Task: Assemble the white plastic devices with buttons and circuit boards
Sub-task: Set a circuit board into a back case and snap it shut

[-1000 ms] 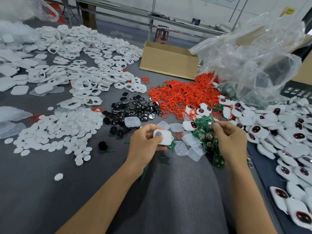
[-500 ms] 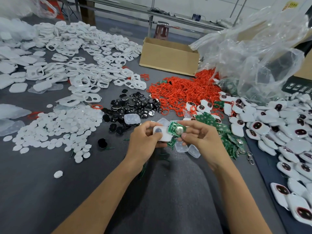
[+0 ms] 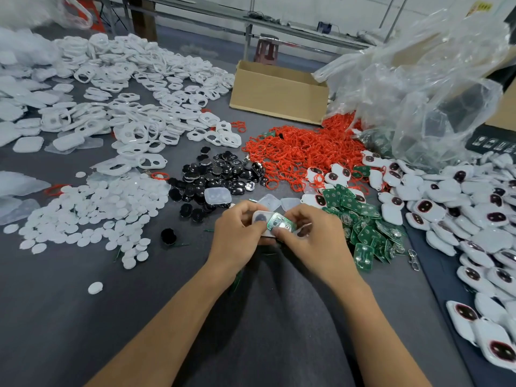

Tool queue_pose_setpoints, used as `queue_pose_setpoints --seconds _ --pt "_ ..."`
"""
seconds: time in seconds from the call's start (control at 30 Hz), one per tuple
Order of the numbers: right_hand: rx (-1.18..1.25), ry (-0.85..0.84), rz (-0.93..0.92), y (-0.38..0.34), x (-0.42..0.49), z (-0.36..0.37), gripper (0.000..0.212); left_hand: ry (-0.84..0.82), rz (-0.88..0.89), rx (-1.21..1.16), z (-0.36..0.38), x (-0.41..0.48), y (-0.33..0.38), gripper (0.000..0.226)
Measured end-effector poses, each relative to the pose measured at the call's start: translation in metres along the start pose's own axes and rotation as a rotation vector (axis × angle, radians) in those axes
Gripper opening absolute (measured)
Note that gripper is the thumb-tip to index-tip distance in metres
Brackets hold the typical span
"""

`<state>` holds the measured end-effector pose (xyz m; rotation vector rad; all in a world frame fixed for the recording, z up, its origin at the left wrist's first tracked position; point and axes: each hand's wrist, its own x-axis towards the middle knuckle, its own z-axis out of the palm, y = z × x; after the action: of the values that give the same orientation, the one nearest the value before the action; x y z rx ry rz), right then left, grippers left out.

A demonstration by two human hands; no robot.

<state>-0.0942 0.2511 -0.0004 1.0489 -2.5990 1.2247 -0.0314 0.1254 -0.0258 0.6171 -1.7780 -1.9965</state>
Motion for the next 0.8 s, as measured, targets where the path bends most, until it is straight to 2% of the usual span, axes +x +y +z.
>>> queue_pose_setpoints --seconds 0.23,0.33,0.4,0.6,0.73,0.8 --pt "0.235 -0.026 0.064 0.002 -0.003 -0.02 0.031 0.018 -0.03 -0.041 -0.002 0.0 0.001 0.015" --pt "0.316 -0.031 0.162 0.013 -0.012 -0.04 0.032 0.025 -0.049 -0.057 -0.002 0.001 0.001 0.015" --pt "0.309 -0.1 0.257 0.018 -0.021 -0.047 0.027 0.031 -0.053 -0.064 -0.002 0.001 0.002 0.014" --pt "0.193 -0.191 0.374 0.02 -0.033 -0.05 0.036 0.024 -0.046 -0.08 -0.002 0.0 0.003 0.015" --pt "0.016 -0.199 0.302 0.021 -0.032 -0.051 0.023 0.021 -0.05 -0.083 -0.002 0.0 0.003 0.015" --pt "-0.108 -0.205 0.255 0.022 -0.031 -0.056 0.025 0.018 -0.048 -0.088 -0.002 -0.001 0.004 0.014"
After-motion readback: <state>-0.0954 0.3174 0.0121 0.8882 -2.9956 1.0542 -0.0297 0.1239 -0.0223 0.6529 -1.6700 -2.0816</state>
